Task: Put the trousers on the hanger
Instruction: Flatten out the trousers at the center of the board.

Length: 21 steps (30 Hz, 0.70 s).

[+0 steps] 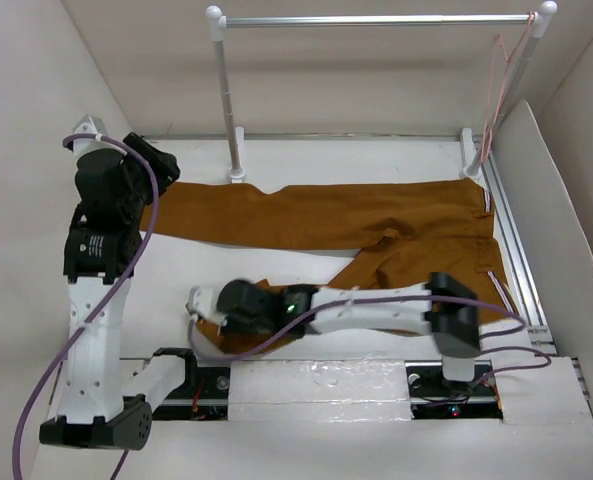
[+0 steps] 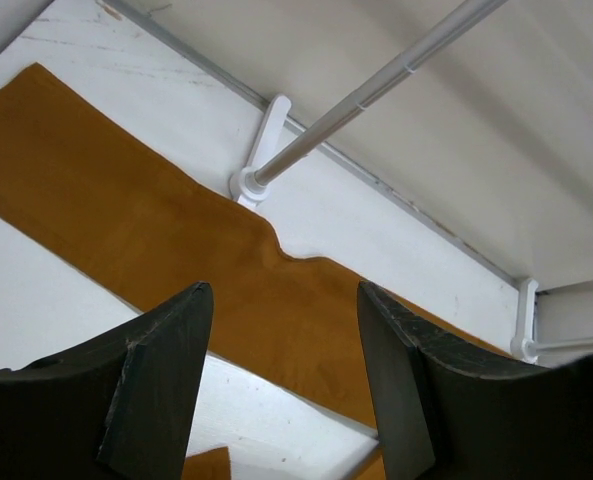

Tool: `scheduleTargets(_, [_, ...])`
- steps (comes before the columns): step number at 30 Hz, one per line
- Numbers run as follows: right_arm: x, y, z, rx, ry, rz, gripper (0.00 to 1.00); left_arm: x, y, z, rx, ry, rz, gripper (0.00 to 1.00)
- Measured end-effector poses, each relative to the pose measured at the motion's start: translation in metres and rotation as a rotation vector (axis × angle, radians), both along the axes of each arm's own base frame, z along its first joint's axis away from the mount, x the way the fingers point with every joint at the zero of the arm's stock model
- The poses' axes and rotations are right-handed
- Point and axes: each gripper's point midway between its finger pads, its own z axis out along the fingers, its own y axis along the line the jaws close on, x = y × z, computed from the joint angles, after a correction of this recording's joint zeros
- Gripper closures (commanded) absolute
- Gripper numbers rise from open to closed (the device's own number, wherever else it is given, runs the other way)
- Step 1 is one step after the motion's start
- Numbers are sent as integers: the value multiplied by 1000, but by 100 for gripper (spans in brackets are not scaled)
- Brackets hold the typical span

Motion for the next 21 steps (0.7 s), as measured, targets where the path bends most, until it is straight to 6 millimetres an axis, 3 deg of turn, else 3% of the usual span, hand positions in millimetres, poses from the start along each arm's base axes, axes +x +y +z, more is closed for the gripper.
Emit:
scheduleTargets(2, [29, -25, 57, 120, -32, -85, 100, 10, -4, -7, 10, 31, -19, 45])
scheduleTargets(5, [75, -93, 147, 348, -80, -265, 100, 32, -16, -21, 31, 89, -69, 46])
scheduleTargets(7, [103, -153, 189, 510, -110, -401, 100, 46, -27, -37, 44, 141, -116, 46])
scheduleTargets(8, [113, -180, 197, 563, -115, -460, 100, 51, -31, -47, 48, 171, -142, 46])
scheduleTargets(10, [130, -227, 196, 624, -125, -570, 100, 56, -38, -71, 57, 232, -186, 46])
scheduleTargets(13, [145, -256, 167, 586, -90, -650, 100, 48, -47, -111, 63, 328, -257, 46])
scheduleTargets(15, [147, -254, 145, 523, -47, -631, 100, 41, -51, -131, 63, 381, -292, 46])
scheduleTargets(17, [139, -249, 134, 471, -9, -571, 100, 35, -51, -138, 72, 406, -301, 46])
scheduleTargets(19, [123, -240, 138, 435, 20, -477, 100, 31, -48, -131, 85, 390, -298, 46])
scheduleTargets(21, [101, -226, 156, 432, 43, -347, 100, 24, -44, -113, 105, 357, -282, 46])
